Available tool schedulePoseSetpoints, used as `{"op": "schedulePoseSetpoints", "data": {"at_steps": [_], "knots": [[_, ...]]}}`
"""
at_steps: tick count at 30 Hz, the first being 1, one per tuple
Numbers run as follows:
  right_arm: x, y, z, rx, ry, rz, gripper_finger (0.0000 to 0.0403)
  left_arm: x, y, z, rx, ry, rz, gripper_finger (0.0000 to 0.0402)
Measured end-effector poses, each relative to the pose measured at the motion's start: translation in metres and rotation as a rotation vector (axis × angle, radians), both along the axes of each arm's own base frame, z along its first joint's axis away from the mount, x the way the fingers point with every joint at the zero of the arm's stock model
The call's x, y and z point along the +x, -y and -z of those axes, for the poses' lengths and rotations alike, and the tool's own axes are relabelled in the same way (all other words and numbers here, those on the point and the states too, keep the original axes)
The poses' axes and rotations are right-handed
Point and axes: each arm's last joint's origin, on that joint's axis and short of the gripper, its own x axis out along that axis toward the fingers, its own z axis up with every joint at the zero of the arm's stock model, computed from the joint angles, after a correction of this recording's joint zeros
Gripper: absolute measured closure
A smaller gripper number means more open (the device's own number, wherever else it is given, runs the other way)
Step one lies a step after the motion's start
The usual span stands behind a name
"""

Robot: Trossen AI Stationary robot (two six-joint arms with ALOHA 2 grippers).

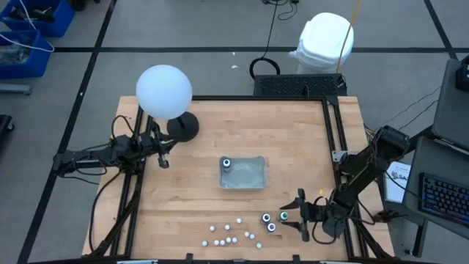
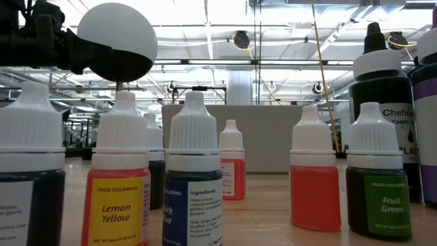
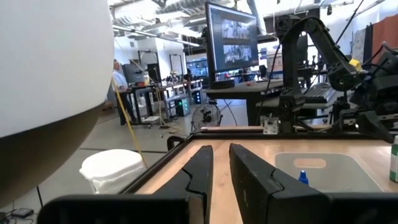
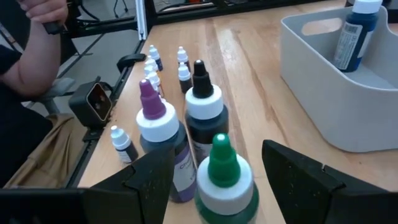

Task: Pick & Place food coloring
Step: Put the large green food coloring bottle into the gray bin

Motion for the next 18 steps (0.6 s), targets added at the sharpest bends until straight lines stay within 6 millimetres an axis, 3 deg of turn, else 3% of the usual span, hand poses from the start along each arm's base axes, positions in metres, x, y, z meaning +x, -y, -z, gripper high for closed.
{"op": "schedulePoseSetpoints", "data": {"at_steps": [18], "knots": [[-0.0015,0.0004,0.0037,0.044,-0.052,-0.019,0.0222,0.0000,0.0000,0.0000,0.001,-0.001,-0.001,0.0339]]}}
